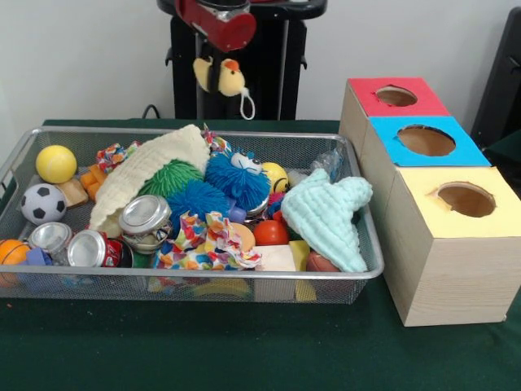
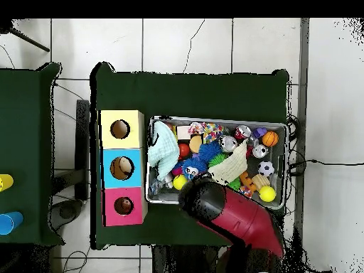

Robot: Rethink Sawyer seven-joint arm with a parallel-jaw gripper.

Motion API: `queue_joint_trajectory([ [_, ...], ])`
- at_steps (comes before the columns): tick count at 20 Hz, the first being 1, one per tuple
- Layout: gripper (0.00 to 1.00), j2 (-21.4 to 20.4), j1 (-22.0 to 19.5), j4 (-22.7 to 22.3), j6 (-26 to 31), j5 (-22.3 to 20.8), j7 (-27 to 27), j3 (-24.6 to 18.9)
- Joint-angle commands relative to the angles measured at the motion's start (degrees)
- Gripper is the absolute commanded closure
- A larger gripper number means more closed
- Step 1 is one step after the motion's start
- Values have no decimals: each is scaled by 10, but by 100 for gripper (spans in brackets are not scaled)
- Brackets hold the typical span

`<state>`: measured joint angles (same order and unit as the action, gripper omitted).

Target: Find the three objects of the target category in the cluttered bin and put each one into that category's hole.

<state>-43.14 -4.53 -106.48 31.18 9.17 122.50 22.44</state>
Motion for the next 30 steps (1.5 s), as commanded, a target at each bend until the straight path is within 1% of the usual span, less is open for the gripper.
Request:
queue_joint_trajectory([
  [1,100,5,45,-83,-28,62,198,-14],
  [4,100,4,63,-103,-32,98,214,-24],
  [6,100,5,78,-109,-33,115,220,-21],
  [9,100,9,84,-123,-48,141,216,-26],
  [12,100,16,95,-132,-65,161,224,-29],
  [17,100,25,131,-134,-66,181,251,-21],
  [18,100,29,144,-132,-62,186,263,-18],
  [24,100,43,189,-134,-50,211,303,-11],
  [30,100,65,239,-150,-84,240,344,-11],
])
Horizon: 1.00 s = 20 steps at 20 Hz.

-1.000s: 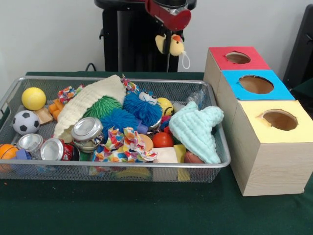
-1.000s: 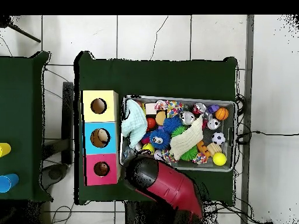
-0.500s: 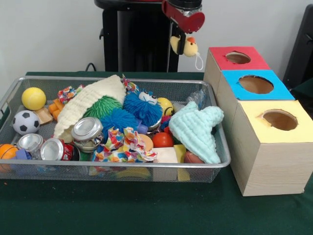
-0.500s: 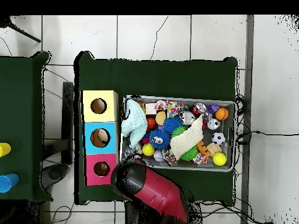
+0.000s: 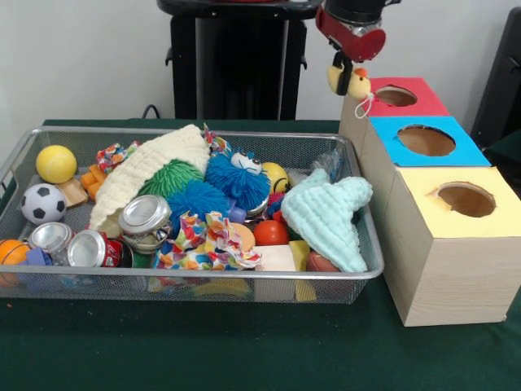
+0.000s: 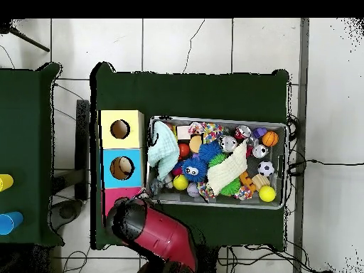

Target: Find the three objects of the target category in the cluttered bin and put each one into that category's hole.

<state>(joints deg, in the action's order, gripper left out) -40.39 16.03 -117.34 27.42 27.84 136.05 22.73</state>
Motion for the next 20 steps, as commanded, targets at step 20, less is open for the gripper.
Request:
queue_joint_trajectory([
  [20,100,52,67,-50,-55,105,226,-14],
])
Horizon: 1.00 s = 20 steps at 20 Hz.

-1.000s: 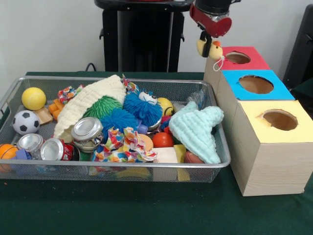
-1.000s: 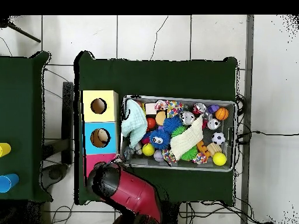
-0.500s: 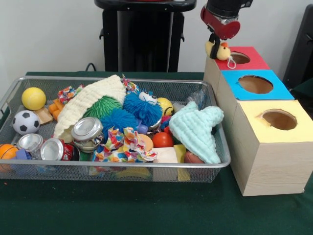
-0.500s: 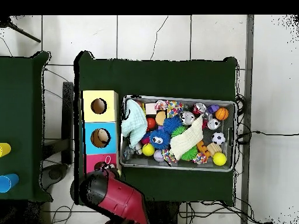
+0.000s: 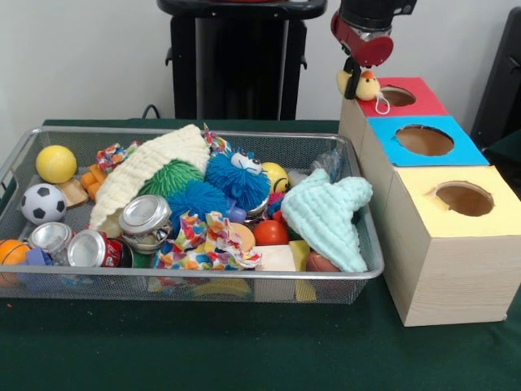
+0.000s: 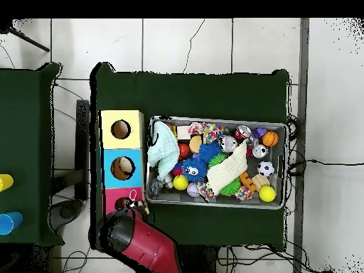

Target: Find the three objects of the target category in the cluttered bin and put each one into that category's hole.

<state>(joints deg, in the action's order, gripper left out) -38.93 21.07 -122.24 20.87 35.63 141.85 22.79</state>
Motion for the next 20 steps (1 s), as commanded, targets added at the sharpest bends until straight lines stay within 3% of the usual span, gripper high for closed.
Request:
queue_joint_trajectory([
  [1,100,36,23,7,29,24,172,-4],
  [7,100,42,54,52,86,12,191,43],
  [15,100,40,38,70,102,21,170,44],
  [20,100,55,45,92,102,30,186,38],
])
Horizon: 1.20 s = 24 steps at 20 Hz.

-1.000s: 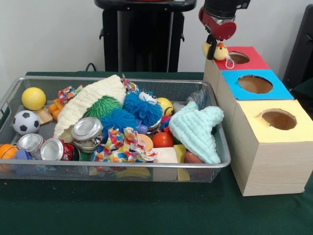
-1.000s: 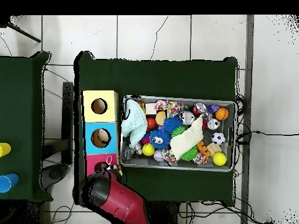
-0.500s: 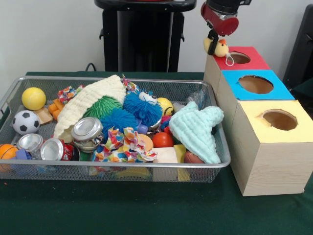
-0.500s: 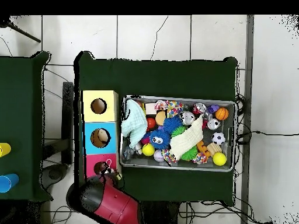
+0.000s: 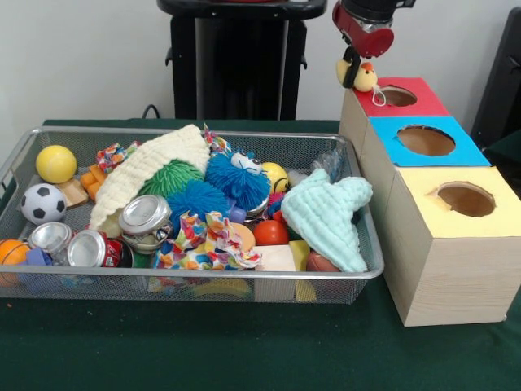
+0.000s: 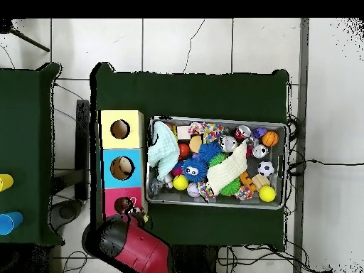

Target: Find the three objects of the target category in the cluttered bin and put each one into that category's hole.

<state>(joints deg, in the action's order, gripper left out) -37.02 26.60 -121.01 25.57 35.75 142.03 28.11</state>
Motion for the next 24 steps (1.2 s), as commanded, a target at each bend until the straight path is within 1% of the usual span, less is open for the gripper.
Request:
queue_joint_trajectory([
  [1,100,38,-9,85,59,31,189,-15],
  [5,100,45,-3,117,84,16,186,-3],
  [6,100,48,0,134,102,3,179,10],
  [9,100,44,-8,145,113,-2,161,11],
  [11,100,50,-4,156,118,-12,150,24],
  [12,100,58,5,169,131,-21,155,41],
  [14,100,67,13,180,141,-30,154,59],
  [17,100,73,19,189,155,-30,159,70],
  [18,100,71,17,190,155,-25,159,65],
  [21,100,77,29,200,176,-19,177,69],
  [23,100,75,33,200,187,-5,192,58],
  [24,100,78,34,199,180,3,196,52],
])
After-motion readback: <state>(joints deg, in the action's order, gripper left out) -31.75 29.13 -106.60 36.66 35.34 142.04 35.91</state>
